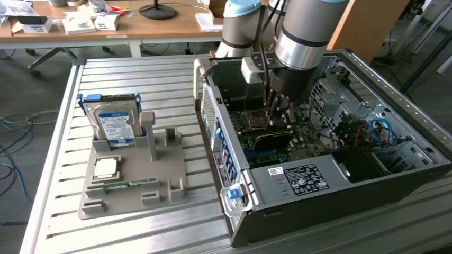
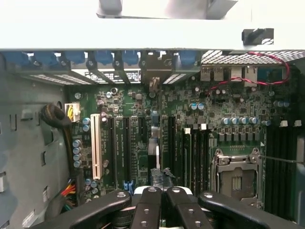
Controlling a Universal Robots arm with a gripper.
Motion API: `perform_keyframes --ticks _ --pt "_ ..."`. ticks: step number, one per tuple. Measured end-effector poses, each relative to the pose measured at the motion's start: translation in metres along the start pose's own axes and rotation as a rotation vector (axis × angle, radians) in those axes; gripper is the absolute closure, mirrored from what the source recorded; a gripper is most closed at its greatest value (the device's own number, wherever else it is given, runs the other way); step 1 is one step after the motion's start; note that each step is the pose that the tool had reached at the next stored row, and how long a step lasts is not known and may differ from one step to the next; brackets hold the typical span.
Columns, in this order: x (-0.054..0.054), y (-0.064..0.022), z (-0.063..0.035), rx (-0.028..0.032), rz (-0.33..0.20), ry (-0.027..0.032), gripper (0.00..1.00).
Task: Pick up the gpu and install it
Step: 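Press down on the gpu until it lock into place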
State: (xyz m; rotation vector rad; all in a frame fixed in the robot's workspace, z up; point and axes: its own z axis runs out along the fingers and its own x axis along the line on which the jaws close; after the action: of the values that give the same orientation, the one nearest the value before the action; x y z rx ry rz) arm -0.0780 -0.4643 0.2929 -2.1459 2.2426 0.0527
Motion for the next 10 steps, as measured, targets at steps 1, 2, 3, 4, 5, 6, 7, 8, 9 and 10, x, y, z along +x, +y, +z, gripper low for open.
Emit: perform_keyframes --ticks 1,2,3,4,5,6,7,8,9,10 --pt "-0.0005 0.0001 0.0007 0.0000 0.000 0.0000 0.89" --pt "-0.0011 0.0002 0.0016 0.0000 0.000 0.0000 0.89" --pt "-0.0014 0.0002 0.0028 0.0001 0.000 -0.0001 0.89" --pt "-0.0016 0.0003 0.0042 0.0000 0.000 -0.0001 0.89" --pt "-0.0019 0.0005 0.0057 0.0001 0.000 -0.0002 0.89" --pt "-0.0021 0.0005 0.0070 0.0000 0.000 -0.0001 0.89" --pt "-0.0022 0.0006 0.0082 0.0000 0.000 0.0000 0.89" --pt "-0.0023 0.0008 0.0094 0.0000 0.000 -0.0001 0.89" --pt "-0.0026 0.0011 0.0103 0.0000 0.000 -0.0001 0.89" --pt "-0.0029 0.0013 0.0107 0.0000 0.000 0.0001 0.89"
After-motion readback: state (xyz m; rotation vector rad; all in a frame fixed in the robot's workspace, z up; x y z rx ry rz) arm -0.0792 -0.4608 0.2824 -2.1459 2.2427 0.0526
